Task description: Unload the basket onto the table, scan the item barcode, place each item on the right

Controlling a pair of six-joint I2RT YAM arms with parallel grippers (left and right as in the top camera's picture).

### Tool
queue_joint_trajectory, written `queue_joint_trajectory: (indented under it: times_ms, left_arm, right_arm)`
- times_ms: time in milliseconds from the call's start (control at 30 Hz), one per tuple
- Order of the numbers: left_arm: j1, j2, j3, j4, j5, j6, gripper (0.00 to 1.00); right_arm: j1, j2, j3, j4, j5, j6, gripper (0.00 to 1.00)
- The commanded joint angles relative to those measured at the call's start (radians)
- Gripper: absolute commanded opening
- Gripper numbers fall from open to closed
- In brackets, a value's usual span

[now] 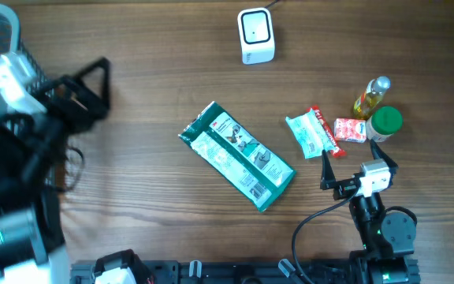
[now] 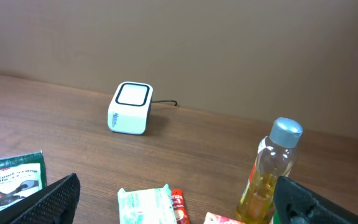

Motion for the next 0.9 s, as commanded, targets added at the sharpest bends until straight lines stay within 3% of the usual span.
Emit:
queue_joint_trajectory:
  times_ms: [0, 233, 533, 733, 867]
  left_arm:
    - [-0.133, -0.108, 0.003, -0.007, -0.213, 0.06, 1.0]
    - [-0.176, -0.201, 0.002, -0.138, -0.245, 0.044, 1.0]
    - [-0.227, -0.447, -0.006, -0.362, -0.5, 0.047, 1.0]
    - [-0.256, -0.657, -0.119, -0.342, -0.564, 0.047, 1.0]
    - [-0.257, -0.731, -0.229, -0.217, -0.567, 0.047, 1.0]
  right_arm:
    - [-0.005, -0.011, -0.001, 0.003, -0.016, -0.013, 1.0]
    - [-0.005, -0.011, -0.001, 0.003, -0.016, -0.013, 1.0]
    - [-0.005, -0.011, -0.001, 0.003, -0.016, -0.012, 1.0]
    - [-0.005, -0.011, -0.001, 0.003, -0.016, -0.013, 1.0]
    - [-0.005, -0.011, -0.001, 0.003, -0.016, -0.013, 1.0]
